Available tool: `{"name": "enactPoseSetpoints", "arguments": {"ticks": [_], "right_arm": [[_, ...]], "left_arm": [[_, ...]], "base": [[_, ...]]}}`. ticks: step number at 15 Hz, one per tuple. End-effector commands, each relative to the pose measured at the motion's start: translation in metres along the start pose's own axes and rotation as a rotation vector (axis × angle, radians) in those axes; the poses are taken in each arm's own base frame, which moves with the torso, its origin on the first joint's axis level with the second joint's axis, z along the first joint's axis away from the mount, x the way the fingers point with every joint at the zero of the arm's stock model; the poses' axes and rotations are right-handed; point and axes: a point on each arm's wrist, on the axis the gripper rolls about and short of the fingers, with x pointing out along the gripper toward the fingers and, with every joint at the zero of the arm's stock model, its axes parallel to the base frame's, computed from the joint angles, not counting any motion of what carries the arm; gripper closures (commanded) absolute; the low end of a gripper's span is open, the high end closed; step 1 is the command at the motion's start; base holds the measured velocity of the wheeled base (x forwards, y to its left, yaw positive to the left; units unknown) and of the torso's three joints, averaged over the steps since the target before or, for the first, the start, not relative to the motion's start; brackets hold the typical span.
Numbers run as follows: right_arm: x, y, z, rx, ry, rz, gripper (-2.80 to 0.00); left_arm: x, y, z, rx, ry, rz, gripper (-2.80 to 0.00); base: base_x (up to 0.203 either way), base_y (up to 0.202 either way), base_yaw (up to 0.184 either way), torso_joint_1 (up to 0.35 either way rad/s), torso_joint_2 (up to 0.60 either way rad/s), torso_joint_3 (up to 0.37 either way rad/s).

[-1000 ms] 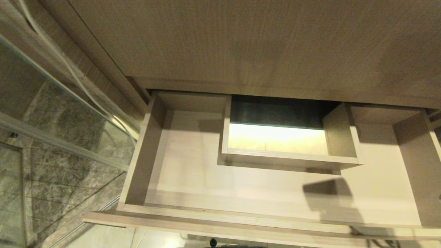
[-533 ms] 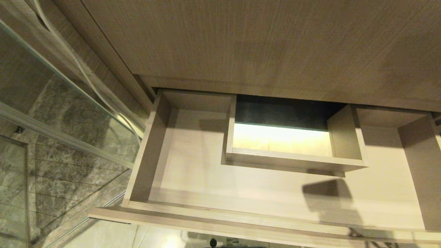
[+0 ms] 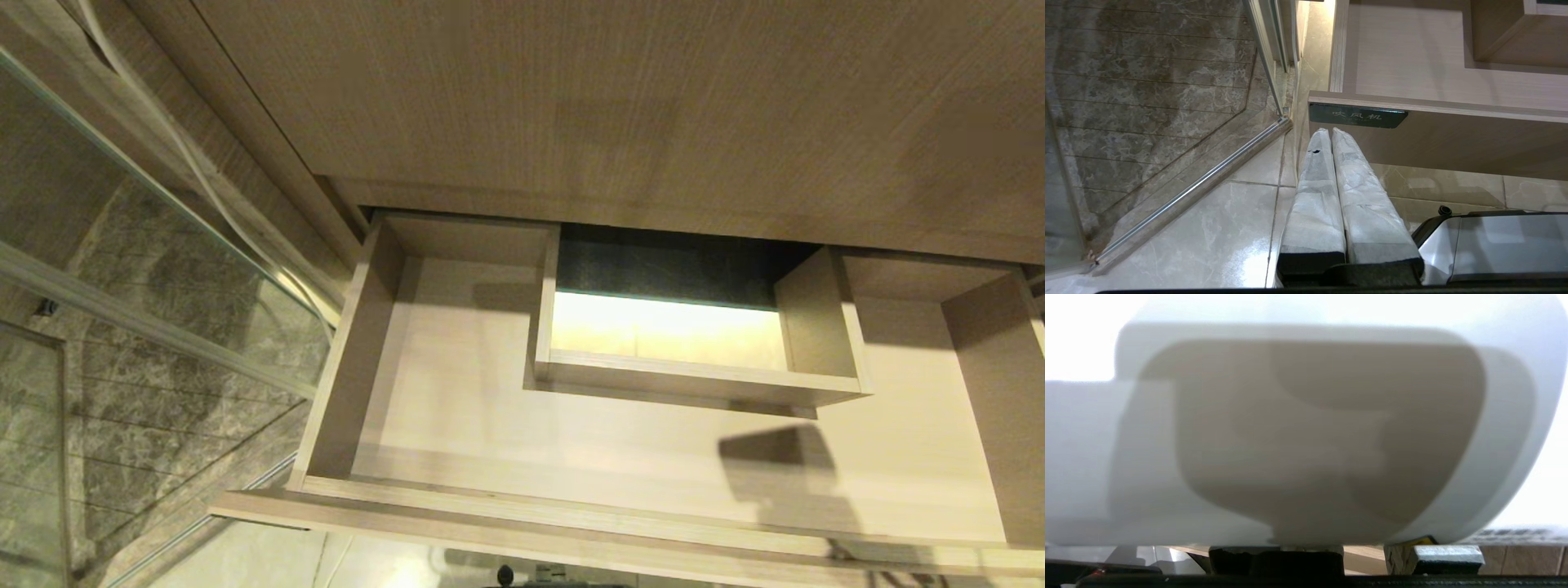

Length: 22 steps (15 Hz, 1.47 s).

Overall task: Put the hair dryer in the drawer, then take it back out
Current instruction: Place it on the countertop

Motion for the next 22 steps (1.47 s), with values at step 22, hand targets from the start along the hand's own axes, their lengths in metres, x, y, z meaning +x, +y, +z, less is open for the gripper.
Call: {"name": "enactPoseSetpoints", "arguments": {"ticks": [22], "right_arm": [[-0.0027, 0.0007, 0.0004, -0.005, -0.010, -0.015, 0.00]], "left_arm": [[0.0000, 0.0000, -0.0002, 0.000, 0.000, 0.001, 0.00]], "base": [[0.000, 0.000, 0.000, 0.163, -0.30, -0.138]]}}
